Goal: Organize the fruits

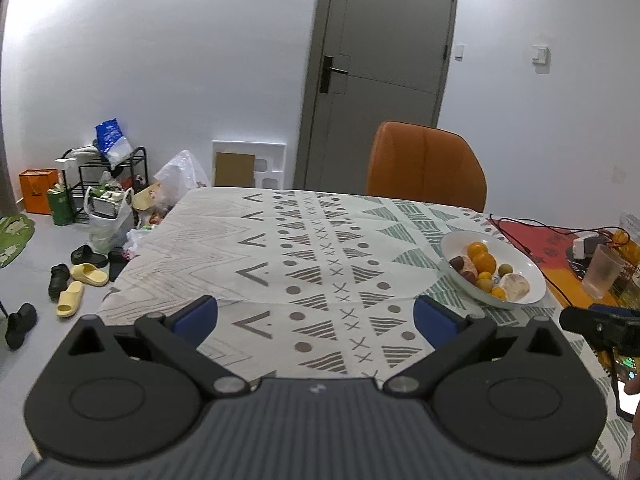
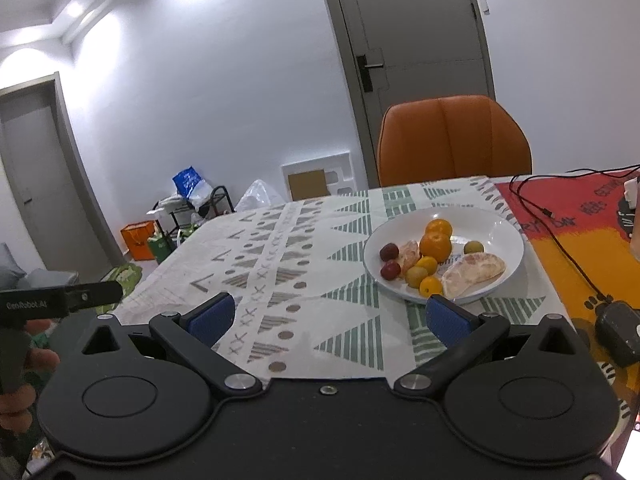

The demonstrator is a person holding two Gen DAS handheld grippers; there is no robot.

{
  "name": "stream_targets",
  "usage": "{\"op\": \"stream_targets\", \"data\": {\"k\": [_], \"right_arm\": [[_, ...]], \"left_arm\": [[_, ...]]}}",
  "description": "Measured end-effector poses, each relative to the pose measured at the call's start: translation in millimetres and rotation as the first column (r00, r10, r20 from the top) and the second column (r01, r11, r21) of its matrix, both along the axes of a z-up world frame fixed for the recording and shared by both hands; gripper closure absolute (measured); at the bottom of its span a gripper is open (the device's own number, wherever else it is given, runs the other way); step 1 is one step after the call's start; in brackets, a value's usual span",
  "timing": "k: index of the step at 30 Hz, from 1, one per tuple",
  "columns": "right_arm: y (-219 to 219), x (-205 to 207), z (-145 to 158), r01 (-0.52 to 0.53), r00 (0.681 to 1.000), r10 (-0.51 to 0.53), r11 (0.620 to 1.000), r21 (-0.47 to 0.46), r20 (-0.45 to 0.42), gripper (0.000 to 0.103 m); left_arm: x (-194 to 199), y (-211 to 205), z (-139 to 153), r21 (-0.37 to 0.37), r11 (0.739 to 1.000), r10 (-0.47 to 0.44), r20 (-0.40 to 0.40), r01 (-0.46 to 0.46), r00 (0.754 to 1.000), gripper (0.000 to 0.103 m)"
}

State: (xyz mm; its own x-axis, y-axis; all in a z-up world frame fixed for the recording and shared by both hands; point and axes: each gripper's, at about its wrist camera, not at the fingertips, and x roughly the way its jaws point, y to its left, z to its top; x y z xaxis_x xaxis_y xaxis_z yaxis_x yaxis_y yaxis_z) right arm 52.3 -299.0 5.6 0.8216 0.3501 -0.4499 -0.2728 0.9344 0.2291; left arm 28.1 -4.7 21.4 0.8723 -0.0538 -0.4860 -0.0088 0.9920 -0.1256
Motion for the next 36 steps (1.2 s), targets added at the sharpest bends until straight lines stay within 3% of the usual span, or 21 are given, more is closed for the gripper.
{"op": "stream_targets", "data": {"k": [15, 36], "right_arm": [[7, -9, -7, -0.024, 1.0, 0.024, 1.0, -0.012, -0.009, 0.0], [14, -9, -12, -0.043, 0.999, 0.043, 0.999, -0.027, -0.018, 0.0]], "left_arm": [[-11, 6, -20, 0.003, 1.0, 0.031, -0.04, -0.031, 0.999, 0.0], [-12, 11, -21, 0.02, 0.999, 0.029, -0.047, -0.028, 0.998, 0.0]]}}
